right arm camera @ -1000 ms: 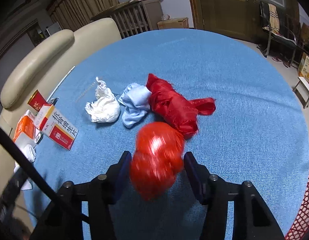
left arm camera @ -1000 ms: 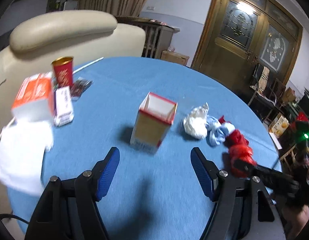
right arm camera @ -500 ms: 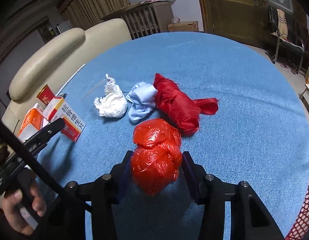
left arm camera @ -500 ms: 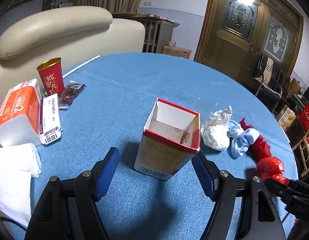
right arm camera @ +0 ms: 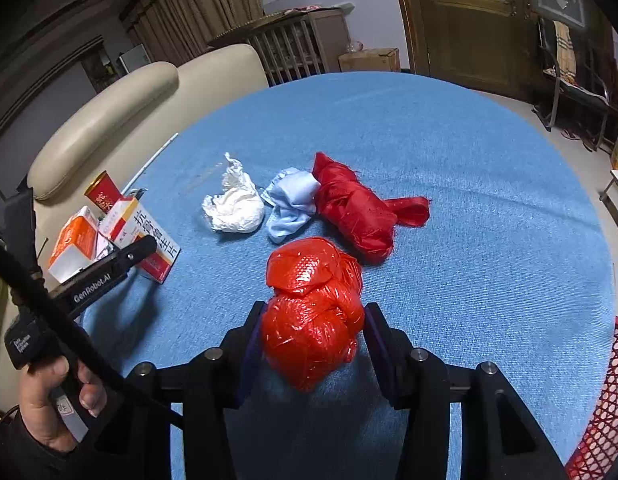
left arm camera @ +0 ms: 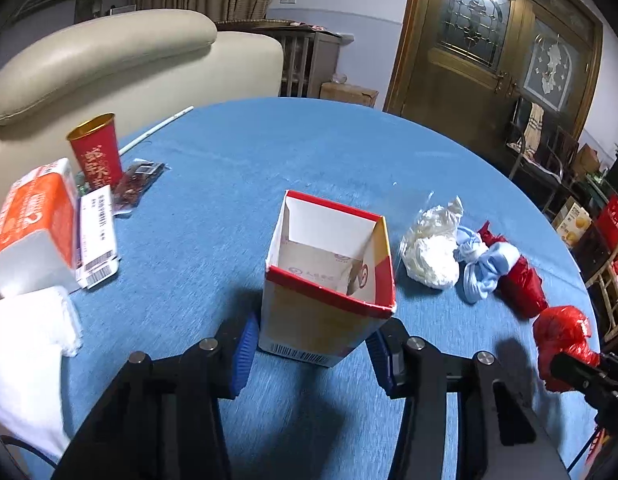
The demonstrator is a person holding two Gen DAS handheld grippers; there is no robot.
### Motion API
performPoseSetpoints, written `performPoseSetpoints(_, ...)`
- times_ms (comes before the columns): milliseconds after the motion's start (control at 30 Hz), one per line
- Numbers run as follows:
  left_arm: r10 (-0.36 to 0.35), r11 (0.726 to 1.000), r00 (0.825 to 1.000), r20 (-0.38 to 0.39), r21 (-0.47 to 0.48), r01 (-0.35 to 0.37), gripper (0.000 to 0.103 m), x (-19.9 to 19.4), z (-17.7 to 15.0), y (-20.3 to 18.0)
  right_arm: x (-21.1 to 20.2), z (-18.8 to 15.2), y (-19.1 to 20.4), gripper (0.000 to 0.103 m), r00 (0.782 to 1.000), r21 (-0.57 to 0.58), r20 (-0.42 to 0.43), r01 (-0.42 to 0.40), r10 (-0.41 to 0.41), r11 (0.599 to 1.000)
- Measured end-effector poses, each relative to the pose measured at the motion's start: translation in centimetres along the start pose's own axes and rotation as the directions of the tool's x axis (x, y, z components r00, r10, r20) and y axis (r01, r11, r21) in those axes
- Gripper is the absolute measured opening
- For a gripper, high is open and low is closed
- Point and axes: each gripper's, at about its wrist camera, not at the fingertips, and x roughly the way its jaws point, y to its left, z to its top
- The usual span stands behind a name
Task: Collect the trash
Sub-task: 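Grasp the white-and-red paper box with the left tool while the right holds the red bag, then carry the red bag and the paper box over the red basket with both tools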
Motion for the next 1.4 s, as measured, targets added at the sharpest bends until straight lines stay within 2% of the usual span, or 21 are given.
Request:
performPoseSetpoints(167, 0.037, 0.999, 0.999, 0.010, 0.010, -0.038, 0.051, -2.5, -0.8, -0.9, -1.3, -0.7, 0.2, 0.051, 1.000, -0.004, 0.016, -0.007, 0.007, 1.000)
performPoseSetpoints(467, 0.040, 0.998, 0.998, 0.047, 0.044, -0.042, 0.051, -6.7, -2.0, -3.4, -4.1, -2.4, -0.6, 0.051, 0.999, 0.009, 0.048, -0.004, 0.003, 1.000)
performPoseSetpoints(867, -0.002, 0.996, 0.997, 0.078, 0.087, -0.004, 0.051, -9.7, -2.2, -7.0, -8.3, -3.4, -2.7, 0.051, 0.994, 0.049, 0.112, 0.001, -0.007, 0.999)
performPoseSetpoints(1400, -0.078, 0.983, 0.995, 0.069, 0.171, 0.065, 0.051, -10.5, -2.7, -12.5, -11.6, -5.4, -8.4, 0.051, 0.986, 0.160, 0.150, 0.043, -0.067, 0.986)
